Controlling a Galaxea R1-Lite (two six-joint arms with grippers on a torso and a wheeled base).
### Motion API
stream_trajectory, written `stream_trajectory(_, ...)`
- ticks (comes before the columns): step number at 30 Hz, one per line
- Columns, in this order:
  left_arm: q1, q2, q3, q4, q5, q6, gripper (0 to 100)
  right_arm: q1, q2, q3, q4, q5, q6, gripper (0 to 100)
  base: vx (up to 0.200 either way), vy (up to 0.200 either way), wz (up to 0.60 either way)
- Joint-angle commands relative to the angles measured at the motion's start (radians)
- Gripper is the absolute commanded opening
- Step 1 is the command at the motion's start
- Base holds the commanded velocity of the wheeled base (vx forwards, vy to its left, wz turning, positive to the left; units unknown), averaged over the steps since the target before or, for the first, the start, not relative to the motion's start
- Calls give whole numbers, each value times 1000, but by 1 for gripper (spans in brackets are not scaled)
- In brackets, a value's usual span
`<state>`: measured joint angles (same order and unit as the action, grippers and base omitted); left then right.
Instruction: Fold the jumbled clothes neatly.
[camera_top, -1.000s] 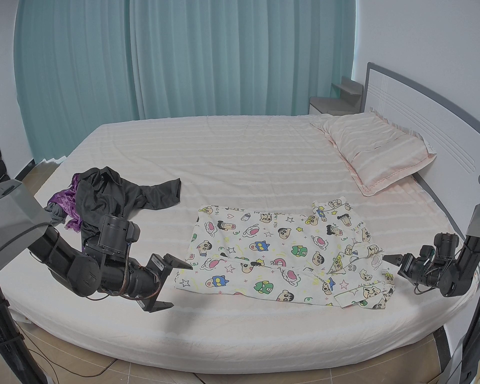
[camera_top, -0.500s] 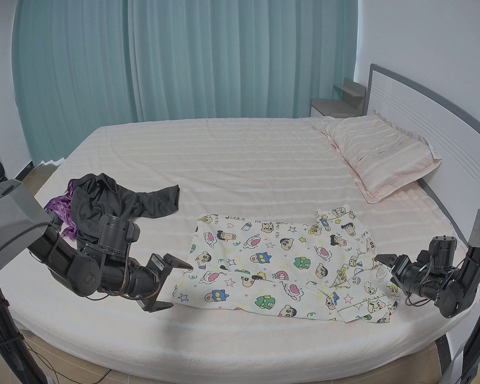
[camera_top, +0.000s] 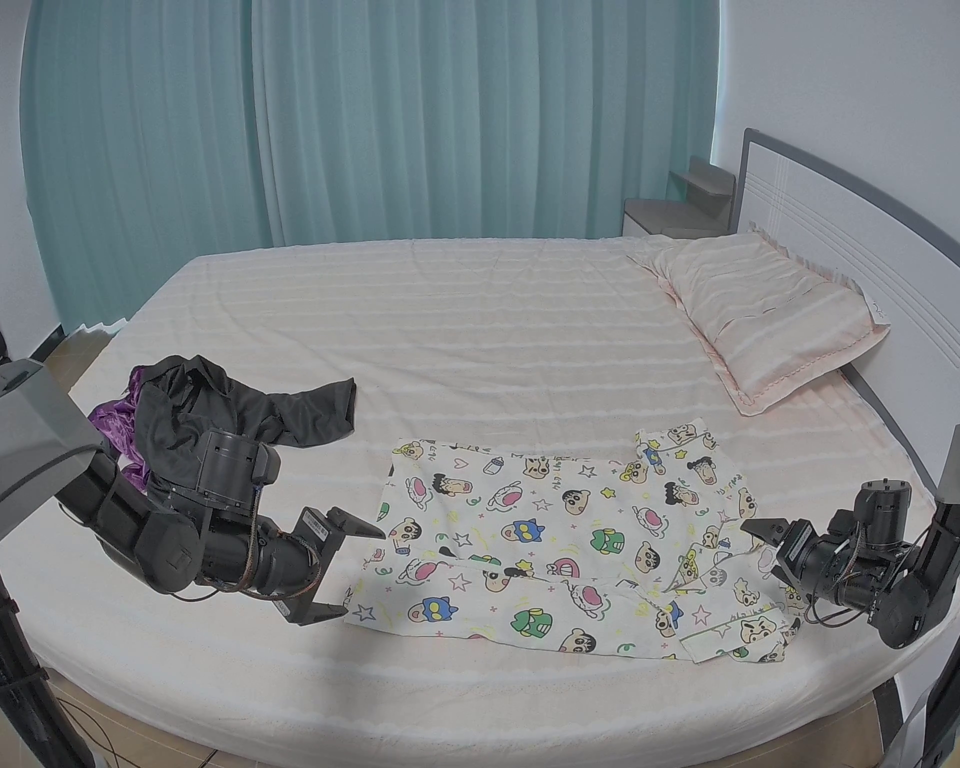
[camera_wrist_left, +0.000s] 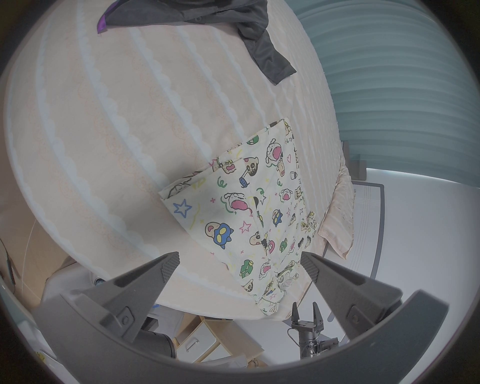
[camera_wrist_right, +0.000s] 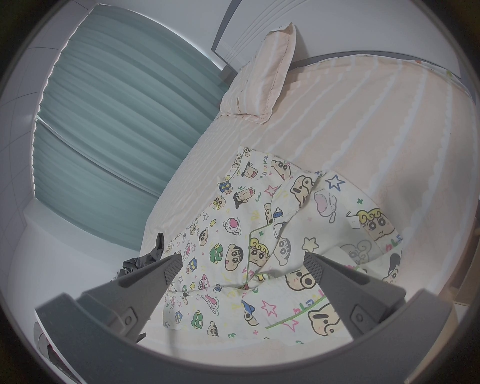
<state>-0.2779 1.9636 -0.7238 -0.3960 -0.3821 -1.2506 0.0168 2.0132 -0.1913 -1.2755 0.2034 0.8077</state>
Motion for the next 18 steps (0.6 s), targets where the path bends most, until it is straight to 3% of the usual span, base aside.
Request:
stream_trajectory(1,0,-2,1,0,0,0,100,6,-2,7,-1,1,-1,100,0,200,0)
stream_trajectory(5,0,0,1,-1,0,8,100,6,-2,13,-22,-1,-2,100,0,200,0)
stream_trajectory(12,-4,1,-8,-3,49,28,100,32,-19,52,-74,-10,-5,100,0,0,0)
stream_trajectory(15,-9,6,-8,-4,91,86,100,57,-24,62,-88,-16,-5,100,0,0,0)
stream_trajectory(16,-18,29,-12,-4,103,192,100,68,-22,67,-94,-18,-4,100,0,0,0)
stream_trajectory(18,-29,47,-20,-3,104,283,100,68,-22,67,-94,-18,-5,100,0,0,0)
